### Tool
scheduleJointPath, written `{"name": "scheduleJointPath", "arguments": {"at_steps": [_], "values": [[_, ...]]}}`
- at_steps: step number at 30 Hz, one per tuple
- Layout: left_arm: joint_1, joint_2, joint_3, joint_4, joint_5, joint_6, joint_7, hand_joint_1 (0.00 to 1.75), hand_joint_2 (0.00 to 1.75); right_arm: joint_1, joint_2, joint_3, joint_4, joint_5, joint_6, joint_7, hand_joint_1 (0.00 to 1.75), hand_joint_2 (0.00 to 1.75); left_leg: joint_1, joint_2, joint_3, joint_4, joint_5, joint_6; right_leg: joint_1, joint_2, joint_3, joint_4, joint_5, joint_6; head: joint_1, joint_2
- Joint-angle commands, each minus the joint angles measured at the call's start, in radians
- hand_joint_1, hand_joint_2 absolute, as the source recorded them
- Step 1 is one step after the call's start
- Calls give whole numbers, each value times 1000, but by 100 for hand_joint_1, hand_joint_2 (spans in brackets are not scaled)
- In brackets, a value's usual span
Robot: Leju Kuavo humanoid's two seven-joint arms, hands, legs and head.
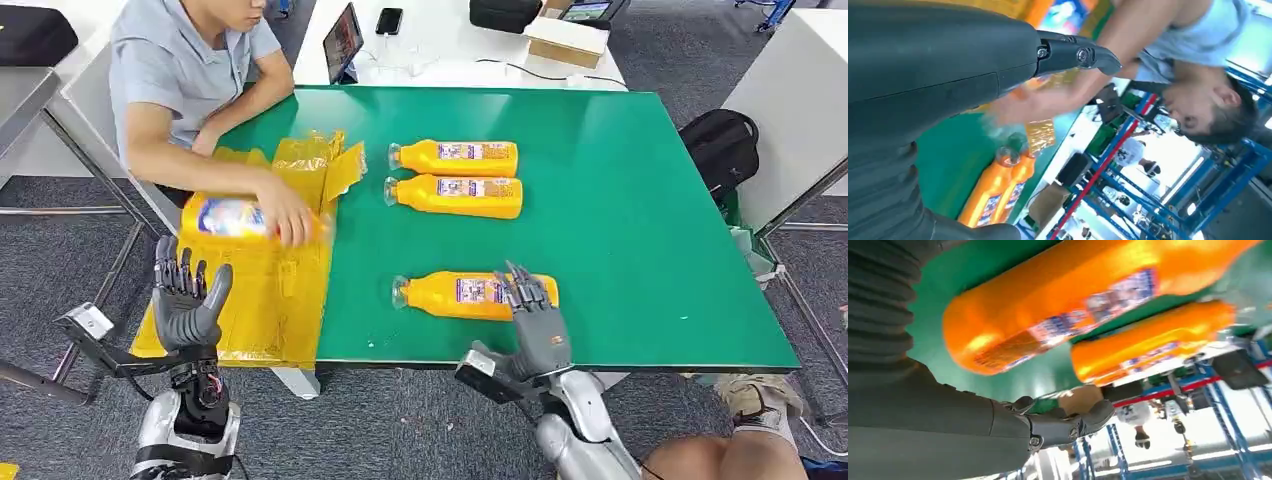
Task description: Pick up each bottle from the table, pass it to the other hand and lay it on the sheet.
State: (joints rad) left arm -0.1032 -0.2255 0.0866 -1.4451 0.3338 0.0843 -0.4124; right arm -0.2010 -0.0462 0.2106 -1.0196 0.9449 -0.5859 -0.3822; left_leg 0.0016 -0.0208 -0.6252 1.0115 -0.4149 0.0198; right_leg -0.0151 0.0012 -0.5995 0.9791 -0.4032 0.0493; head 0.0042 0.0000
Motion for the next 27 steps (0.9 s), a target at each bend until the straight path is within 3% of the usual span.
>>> {"name": "scheduleJointPath", "arguments": {"at_steps": [1,9,13,21,27], "values": [[9,22,-67,-53,-48,16,-22,0,175,-109,-22,-34,169,9,22,15,0,175,0,2,3,0,-1,-1,0,1,3,-1,-1,-1,0,0],[-48,19,-131,7,-68,14,-7,0,175,-277,13,-16,423,26,48,3,0,175,0,4,4,0,-1,-1,0,3,3,0,0,-2,0,0],[-63,25,-138,29,-65,15,-3,0,175,-372,13,28,540,66,156,74,0,175,0,4,2,0,-1,-1,0,3,1,0,1,-1,0,0],[-62,27,-138,32,-63,14,0,0,175,-389,7,45,570,82,182,89,0,175,0,2,3,0,0,0,0,0,3,0,0,-1,0,0],[-78,33,-142,71,-50,2,27,0,175,-495,7,139,641,149,347,141,0,175,0,5,4,0,-1,-1,0,3,3,0,0,-2,0,0]]}}
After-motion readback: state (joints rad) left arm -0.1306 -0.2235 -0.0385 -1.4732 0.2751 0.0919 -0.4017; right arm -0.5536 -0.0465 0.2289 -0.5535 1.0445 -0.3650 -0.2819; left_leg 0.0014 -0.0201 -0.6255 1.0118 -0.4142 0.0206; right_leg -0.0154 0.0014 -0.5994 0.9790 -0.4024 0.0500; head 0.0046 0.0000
